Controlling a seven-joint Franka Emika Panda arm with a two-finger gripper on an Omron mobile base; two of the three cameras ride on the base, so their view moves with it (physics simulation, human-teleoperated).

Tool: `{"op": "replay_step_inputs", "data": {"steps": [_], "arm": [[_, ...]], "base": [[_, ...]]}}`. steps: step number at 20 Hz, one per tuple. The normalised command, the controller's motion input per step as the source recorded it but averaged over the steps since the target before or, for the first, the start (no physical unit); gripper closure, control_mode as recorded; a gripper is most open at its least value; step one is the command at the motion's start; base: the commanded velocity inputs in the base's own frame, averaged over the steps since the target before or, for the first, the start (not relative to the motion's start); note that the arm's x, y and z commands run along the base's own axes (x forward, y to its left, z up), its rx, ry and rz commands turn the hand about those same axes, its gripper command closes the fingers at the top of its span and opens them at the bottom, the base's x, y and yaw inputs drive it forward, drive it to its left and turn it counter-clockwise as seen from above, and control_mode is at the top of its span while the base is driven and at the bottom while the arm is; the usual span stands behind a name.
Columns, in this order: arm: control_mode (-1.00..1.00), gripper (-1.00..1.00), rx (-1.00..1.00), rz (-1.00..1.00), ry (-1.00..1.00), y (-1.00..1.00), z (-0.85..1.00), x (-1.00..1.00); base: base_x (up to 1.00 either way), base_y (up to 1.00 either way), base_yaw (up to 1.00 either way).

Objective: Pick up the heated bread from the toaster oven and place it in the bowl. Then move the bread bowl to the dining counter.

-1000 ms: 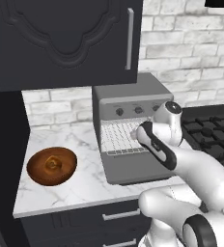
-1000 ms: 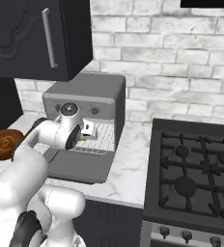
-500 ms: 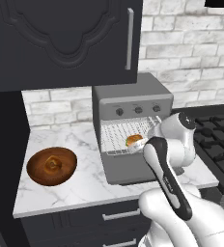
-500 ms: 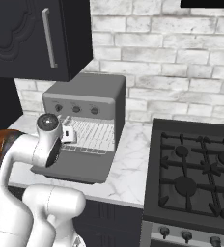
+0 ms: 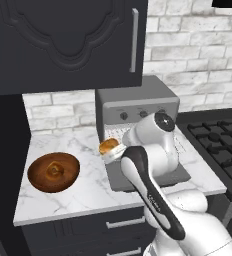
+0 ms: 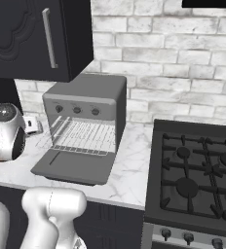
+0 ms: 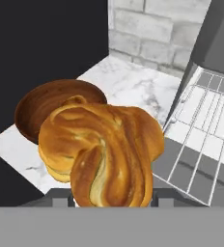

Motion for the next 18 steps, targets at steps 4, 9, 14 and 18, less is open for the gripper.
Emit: {"op": "replay_step_inputs", "data": {"steps": [4,9,14,18], "arm": [[-1.00,1.00,-0.23,0.04,0.26,1.00,0.05,0.03],[-1.00,1.00,-0.05,0.12,0.14,0.61,-0.09,0.03],[-1.00,1.00,0.00,0.06,0.07,0.67,-0.49,0.20],[-1.00,1.00,-0.01,0.02,0.06,0.73,-0.59,0.39]], "base": [[0.00,0.00,0.00],[0.00,0.00,0.00],[0.00,0.00,0.00],[0.00,0.00,0.00]]}}
